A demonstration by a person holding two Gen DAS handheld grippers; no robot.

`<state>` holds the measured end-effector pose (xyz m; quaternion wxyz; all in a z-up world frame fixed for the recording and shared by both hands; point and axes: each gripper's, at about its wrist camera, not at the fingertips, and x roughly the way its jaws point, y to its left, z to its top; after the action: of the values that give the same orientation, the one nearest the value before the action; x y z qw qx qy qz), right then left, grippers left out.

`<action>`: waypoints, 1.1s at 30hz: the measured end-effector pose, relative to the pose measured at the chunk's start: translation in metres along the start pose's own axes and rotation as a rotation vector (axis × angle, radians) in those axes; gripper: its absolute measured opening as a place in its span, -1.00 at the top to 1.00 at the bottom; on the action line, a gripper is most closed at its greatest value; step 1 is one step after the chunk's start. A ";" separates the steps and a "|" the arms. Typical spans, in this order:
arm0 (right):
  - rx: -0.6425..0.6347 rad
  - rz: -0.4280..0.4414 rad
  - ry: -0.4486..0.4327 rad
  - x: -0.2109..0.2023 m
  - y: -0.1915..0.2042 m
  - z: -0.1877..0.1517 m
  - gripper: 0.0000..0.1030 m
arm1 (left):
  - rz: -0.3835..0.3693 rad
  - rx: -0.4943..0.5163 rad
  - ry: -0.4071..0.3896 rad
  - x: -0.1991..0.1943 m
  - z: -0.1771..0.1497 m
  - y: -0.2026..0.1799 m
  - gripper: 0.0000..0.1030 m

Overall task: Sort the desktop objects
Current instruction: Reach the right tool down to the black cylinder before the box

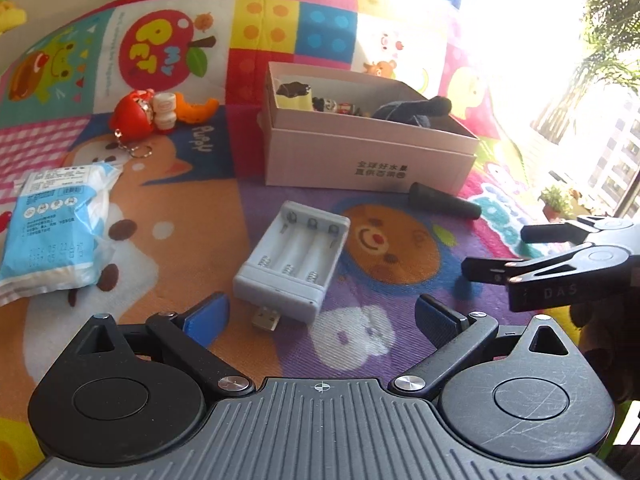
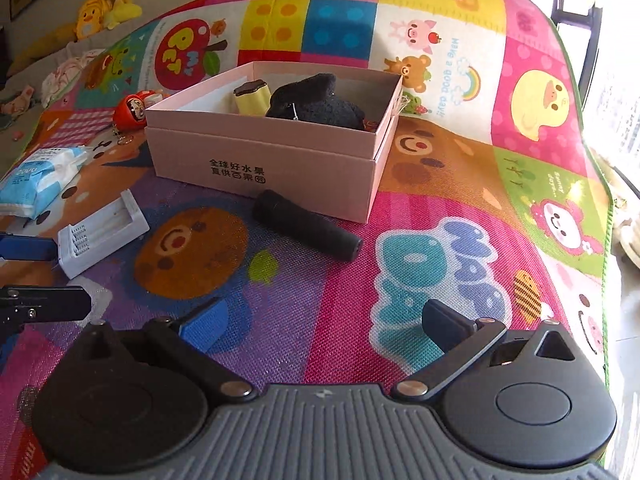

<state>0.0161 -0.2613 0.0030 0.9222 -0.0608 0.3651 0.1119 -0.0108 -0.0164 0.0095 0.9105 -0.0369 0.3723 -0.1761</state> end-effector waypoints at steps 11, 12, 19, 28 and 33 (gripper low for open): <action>0.011 0.008 -0.010 -0.004 0.001 -0.005 -1.00 | 0.030 0.021 0.016 0.037 0.033 -0.008 -0.97; 0.009 0.008 -0.011 -0.004 0.001 -0.006 -1.00 | 0.036 0.024 0.017 0.038 0.035 -0.007 -0.97; 0.011 0.017 -0.012 -0.003 0.002 -0.006 -1.00 | 0.110 0.038 0.024 0.024 0.030 -0.004 -0.97; -0.009 0.004 -0.023 -0.004 0.006 -0.007 -1.00 | -0.029 -0.046 0.059 0.026 0.029 -0.010 -0.97; -0.011 0.003 -0.022 -0.003 0.006 -0.007 -1.00 | 0.010 -0.037 0.024 0.044 0.044 -0.008 -0.98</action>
<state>0.0079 -0.2573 0.0001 0.9257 -0.0641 0.3542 0.1159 0.0466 -0.0425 0.0137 0.9059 -0.0499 0.3867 -0.1653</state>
